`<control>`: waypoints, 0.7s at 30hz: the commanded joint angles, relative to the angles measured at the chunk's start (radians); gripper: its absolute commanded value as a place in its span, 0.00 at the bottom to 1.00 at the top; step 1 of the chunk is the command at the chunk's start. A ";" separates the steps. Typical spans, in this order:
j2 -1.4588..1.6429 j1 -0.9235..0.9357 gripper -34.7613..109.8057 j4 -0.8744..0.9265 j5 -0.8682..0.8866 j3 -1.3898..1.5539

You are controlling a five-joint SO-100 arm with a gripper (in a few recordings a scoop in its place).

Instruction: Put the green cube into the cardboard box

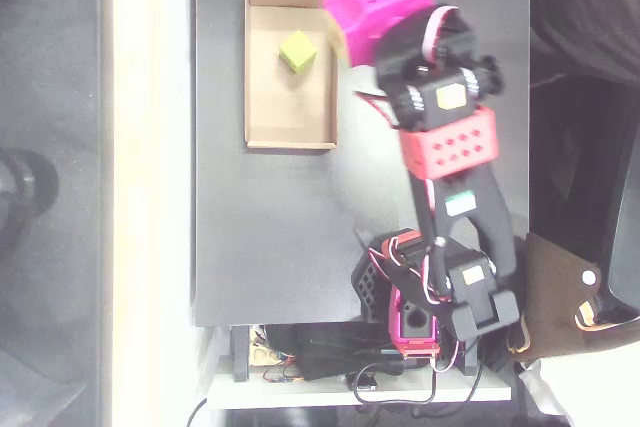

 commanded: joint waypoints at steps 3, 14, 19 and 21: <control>0.132 0.107 0.44 0.006 0.003 -0.011; 0.224 0.333 0.44 0.018 0.012 -0.006; 0.225 0.365 0.43 0.020 0.014 -0.006; 0.227 0.367 0.43 0.020 0.015 -0.005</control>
